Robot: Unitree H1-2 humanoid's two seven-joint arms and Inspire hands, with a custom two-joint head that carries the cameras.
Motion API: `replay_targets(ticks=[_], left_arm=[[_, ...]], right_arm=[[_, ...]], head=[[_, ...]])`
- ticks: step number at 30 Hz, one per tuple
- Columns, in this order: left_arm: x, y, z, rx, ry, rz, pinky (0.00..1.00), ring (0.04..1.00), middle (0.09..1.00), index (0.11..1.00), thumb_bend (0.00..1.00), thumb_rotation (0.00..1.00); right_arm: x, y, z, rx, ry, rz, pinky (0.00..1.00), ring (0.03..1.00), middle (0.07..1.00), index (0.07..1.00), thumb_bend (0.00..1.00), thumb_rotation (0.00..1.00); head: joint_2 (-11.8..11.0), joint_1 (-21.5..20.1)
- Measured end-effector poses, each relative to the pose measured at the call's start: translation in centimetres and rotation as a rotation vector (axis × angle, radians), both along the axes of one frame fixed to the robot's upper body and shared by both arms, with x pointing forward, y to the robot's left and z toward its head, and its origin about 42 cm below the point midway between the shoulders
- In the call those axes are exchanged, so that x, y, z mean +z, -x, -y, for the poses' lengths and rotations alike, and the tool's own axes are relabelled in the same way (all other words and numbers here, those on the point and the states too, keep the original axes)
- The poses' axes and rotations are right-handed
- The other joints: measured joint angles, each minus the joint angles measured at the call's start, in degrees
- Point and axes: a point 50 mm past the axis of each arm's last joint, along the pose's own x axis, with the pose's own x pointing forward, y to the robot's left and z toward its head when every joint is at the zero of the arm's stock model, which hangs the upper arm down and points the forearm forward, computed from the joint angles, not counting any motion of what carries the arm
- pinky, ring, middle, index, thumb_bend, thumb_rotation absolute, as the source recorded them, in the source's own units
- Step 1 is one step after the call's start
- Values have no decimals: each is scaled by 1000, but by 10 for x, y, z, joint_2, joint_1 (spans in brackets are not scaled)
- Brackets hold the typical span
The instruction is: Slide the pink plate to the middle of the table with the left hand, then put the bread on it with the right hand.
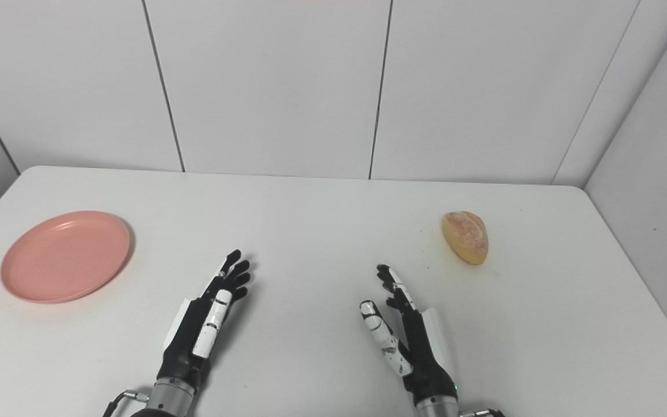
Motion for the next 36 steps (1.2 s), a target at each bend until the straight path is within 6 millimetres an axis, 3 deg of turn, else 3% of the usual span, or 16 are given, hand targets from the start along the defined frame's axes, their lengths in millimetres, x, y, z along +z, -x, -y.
replay_targets(ticks=[9, 15, 20, 30, 35, 36], left_arm=[[1, 0, 0, 0, -3, -11, 967, 956, 956, 952, 465, 1000], [2, 2, 1, -7, -5, -23, 987, 978, 983, 976, 471, 1000], [5, 4, 2, -24, -2, -38, 1000, 1000, 1000, 999, 476, 1000], [10, 6, 3, -39, 18, -64, 1000, 1000, 1000, 1000, 465, 1000], [9, 6, 6, -34, -11, -58, 971, 977, 988, 983, 451, 1000], [8, 6, 7, -30, -18, -53, 963, 972, 985, 979, 447, 1000]], right_arm=[[3, 1, 0, 10, -39, -34, 861, 930, 935, 937, 413, 1000], [11, 4, -4, 33, -116, -74, 930, 973, 981, 977, 463, 1000], [18, 5, -6, 69, -186, -105, 997, 1000, 1000, 1000, 452, 1000], [20, 7, -7, 65, -210, -125, 1000, 1000, 1000, 1000, 417, 1000], [18, 8, -4, 62, -201, -129, 973, 997, 1000, 1000, 373, 1000], [17, 9, -2, 60, -196, -131, 967, 995, 1000, 1000, 372, 1000]], head=[[1, 1], [-2, 1], [-1, 3], [-4, 9], [-18, 39], [-30, 64]])
